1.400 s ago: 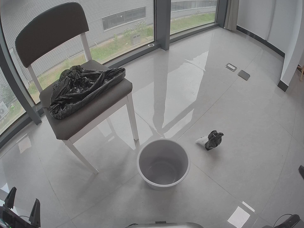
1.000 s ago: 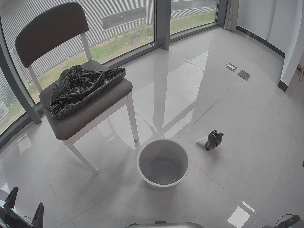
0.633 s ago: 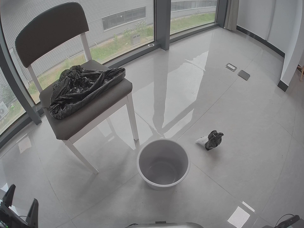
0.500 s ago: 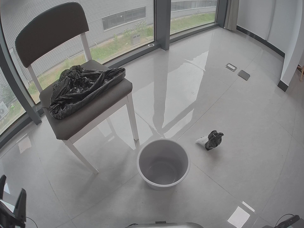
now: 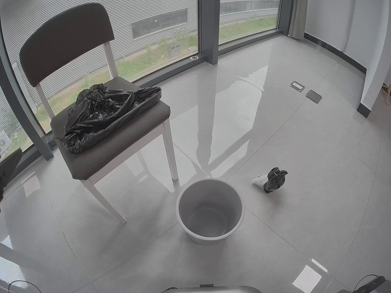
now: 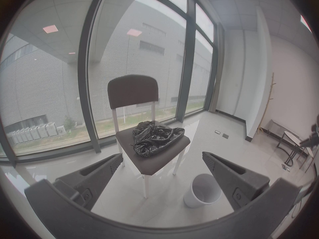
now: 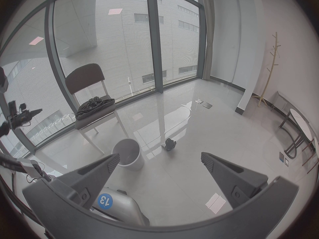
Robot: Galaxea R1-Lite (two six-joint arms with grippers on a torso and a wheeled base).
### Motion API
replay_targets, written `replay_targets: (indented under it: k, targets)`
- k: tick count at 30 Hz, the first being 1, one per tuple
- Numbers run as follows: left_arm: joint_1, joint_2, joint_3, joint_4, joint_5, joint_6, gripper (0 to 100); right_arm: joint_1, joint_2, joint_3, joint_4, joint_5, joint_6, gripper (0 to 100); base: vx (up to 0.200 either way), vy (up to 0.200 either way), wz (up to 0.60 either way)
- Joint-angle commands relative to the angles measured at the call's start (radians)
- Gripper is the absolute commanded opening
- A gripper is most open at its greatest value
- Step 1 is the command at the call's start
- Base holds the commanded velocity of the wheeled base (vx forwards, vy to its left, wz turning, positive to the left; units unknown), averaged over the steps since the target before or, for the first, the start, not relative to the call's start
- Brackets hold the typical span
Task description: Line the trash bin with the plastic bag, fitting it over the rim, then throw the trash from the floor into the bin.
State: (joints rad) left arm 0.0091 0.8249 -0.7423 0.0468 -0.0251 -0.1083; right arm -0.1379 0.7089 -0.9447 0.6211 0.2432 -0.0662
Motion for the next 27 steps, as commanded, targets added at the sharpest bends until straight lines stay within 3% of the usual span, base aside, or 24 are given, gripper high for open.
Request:
replay_targets:
  k: [1, 6, 10, 19, 27]
  targets:
    - [0.152, 0.979, -0.766, 0.262, 0.027, -0.054, 100, 0.049, 0.011, 0.023, -0.043, -0.004, 0.005, 100, 0.000, 0.000, 0.00]
    - [0.175, 1.039, -0.778, 0.314, 0.028, -0.076, 100, 0.047, 0.009, 0.024, -0.043, -0.005, 0.002, 100, 0.000, 0.000, 0.00]
    - [0.173, 1.073, -0.787, 0.315, 0.027, -0.145, 100, 0.047, 0.009, 0.026, -0.041, -0.007, -0.003, 100, 0.000, 0.000, 0.00]
    - [0.206, 1.166, -0.804, 0.311, 0.036, -0.151, 100, 0.047, 0.009, 0.033, -0.037, -0.007, -0.006, 100, 0.000, 0.000, 0.00]
    - [0.216, 1.189, -0.865, 0.309, -0.009, -0.182, 100, 0.047, 0.007, 0.038, -0.038, -0.008, -0.006, 100, 0.000, 0.000, 0.00]
